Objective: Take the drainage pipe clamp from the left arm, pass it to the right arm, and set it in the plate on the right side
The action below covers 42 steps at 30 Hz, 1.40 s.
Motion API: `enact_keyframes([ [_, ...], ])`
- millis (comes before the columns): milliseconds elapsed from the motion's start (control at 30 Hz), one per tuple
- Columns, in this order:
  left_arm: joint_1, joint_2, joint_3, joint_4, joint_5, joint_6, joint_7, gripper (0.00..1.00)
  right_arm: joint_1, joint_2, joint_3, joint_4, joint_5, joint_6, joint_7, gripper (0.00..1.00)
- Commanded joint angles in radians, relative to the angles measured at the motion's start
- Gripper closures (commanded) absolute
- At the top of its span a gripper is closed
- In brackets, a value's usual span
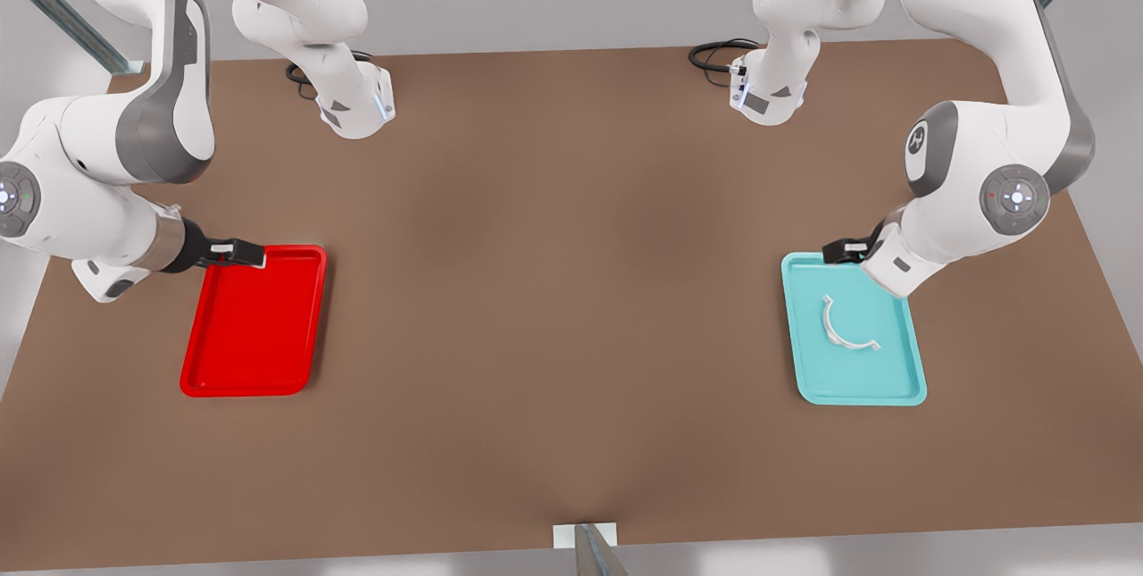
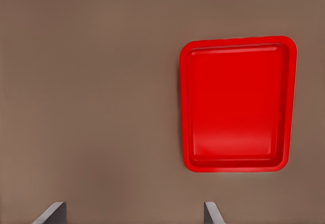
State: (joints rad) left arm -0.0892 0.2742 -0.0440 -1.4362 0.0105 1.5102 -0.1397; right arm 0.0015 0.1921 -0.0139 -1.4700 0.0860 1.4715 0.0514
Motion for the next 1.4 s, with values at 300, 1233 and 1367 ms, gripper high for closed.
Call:
enact_keyframes([
  [300,0.068,0.318,0.17,-0.003,-0.001,0.441,-0.28,0.0,-0.001,0.009,0.0,0.0,0.004,0.016,0.028,0.0],
  [1233,0.118,0.378,0.161,-0.365,-0.075,0.915,-1.428,0.0,0.0,0.018,0.0,-0.007,0.004,0.009,0.015,0.0],
  [1367,0.126,0.401,0.161,-0.366,-0.072,0.946,-1.425,0.0,0.0,0.018,0.0,-0.009,0.004,0.007,0.013,0.0],
])
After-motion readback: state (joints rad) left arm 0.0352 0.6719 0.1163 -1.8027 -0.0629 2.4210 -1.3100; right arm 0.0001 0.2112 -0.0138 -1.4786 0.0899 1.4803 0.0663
